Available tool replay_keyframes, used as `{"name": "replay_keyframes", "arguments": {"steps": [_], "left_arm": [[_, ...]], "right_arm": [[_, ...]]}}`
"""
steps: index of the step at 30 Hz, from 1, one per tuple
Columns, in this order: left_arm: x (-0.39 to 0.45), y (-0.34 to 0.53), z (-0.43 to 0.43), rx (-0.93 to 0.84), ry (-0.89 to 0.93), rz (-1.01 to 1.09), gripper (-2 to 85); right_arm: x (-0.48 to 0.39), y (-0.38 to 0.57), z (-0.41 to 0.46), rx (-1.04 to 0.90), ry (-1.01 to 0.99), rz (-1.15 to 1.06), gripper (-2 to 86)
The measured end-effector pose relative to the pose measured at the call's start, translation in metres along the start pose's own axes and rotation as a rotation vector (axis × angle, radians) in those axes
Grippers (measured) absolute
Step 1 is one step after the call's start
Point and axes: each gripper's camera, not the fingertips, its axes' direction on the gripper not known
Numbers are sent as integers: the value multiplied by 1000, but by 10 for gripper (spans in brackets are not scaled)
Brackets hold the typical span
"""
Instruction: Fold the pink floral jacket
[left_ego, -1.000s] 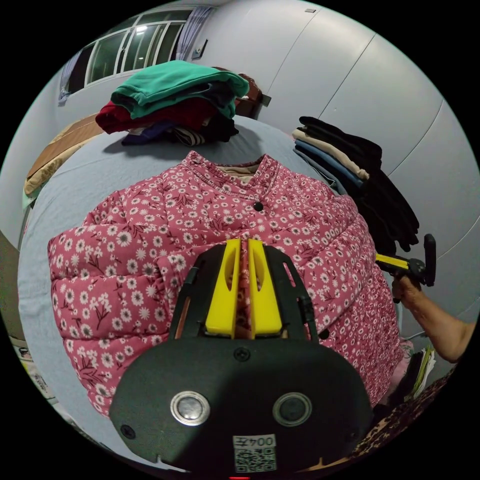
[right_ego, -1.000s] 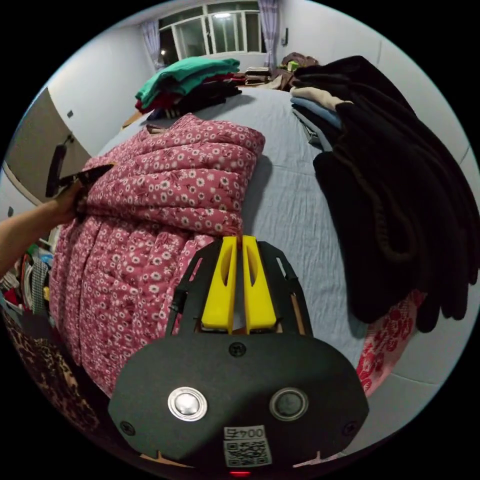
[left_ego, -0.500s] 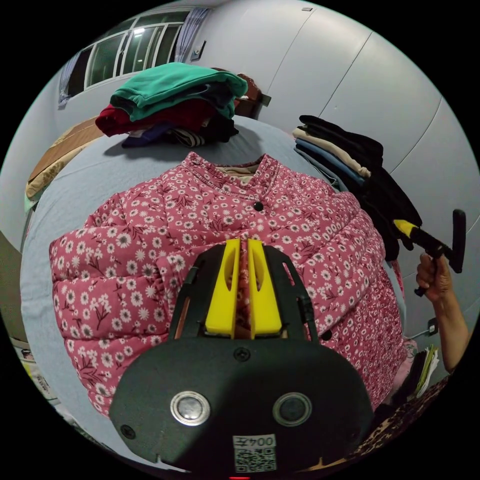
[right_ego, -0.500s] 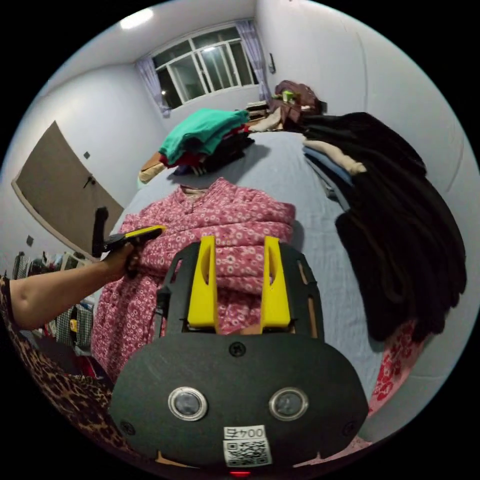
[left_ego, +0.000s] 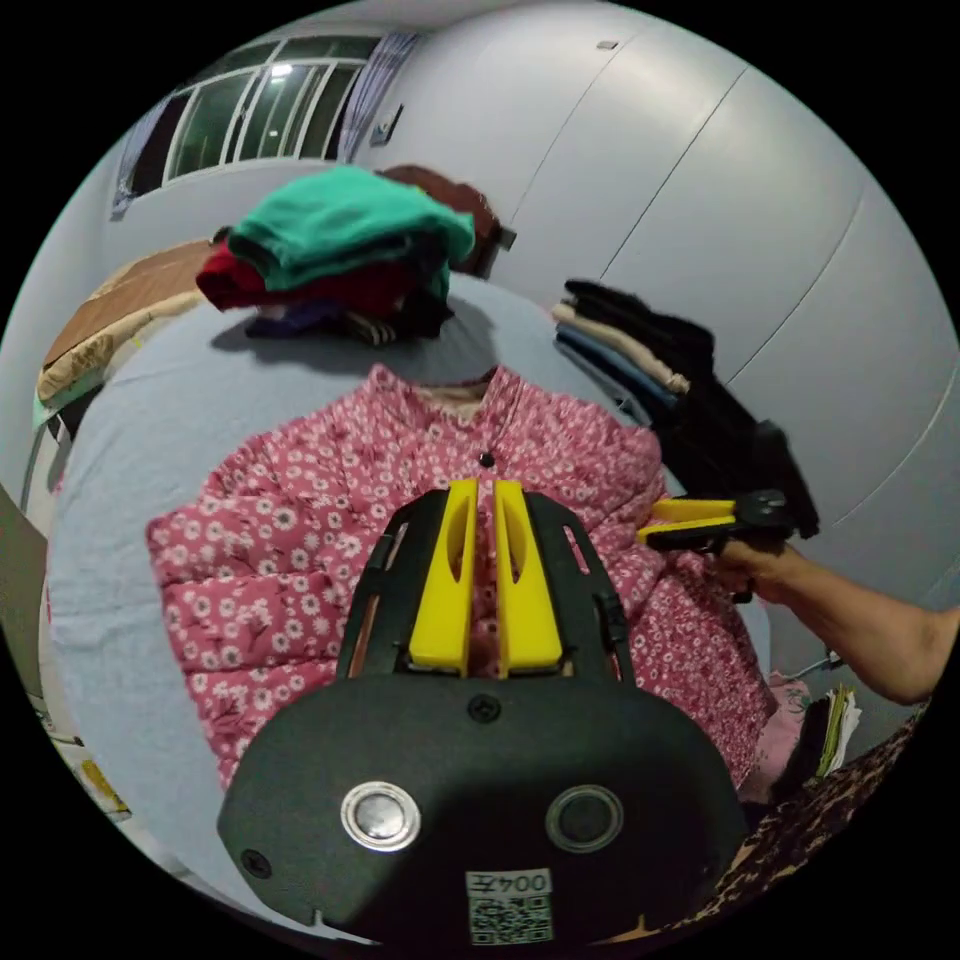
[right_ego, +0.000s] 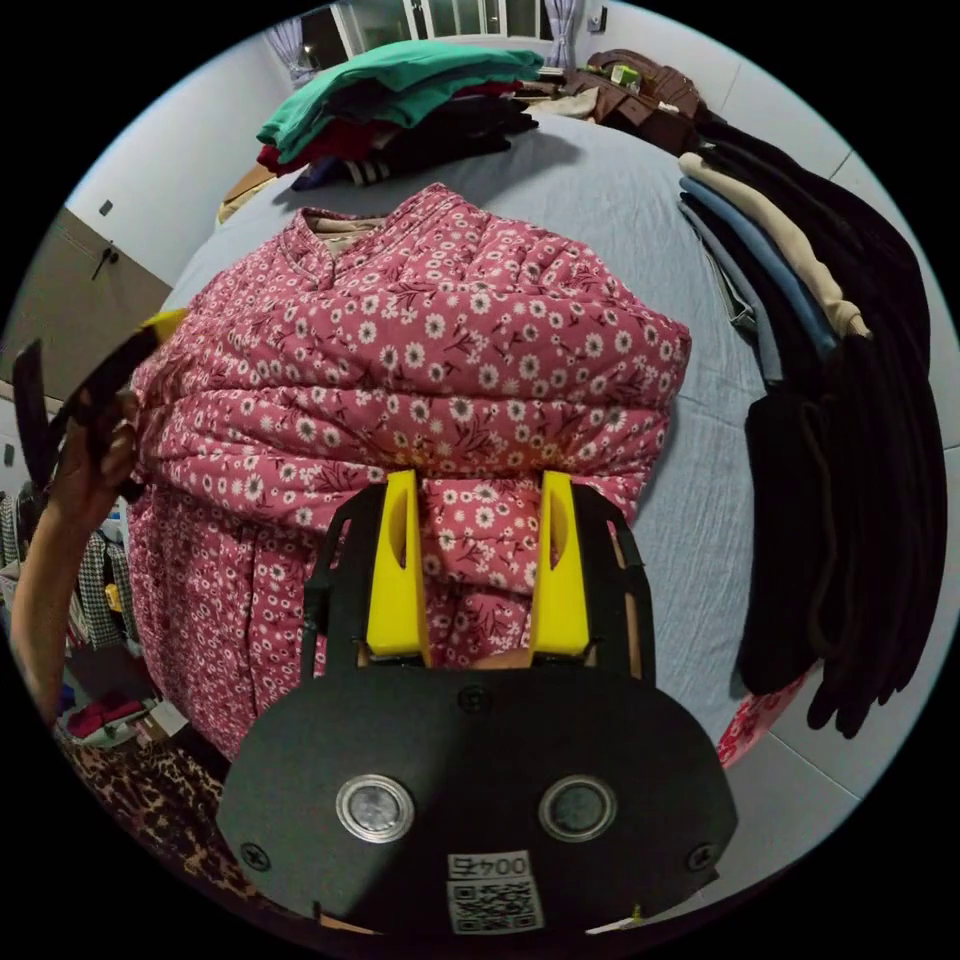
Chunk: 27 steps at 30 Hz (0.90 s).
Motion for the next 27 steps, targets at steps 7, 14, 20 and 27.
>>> {"name": "replay_keyframes", "arguments": {"steps": [7,14,20,27], "left_arm": [[-57,47,-9,-194,-332,16,64],[-80,63,-15,-149,-224,-15,70],[-104,89,-100,-47,-124,-76,80],[-102,178,-146,-149,32,-135,92]], "right_arm": [[-14,-9,5,-3,21,33,169],[-19,-15,10,-9,17,53,168],[-17,10,-4,125,-16,78,166],[-43,102,-31,198,-69,129,143]]}}
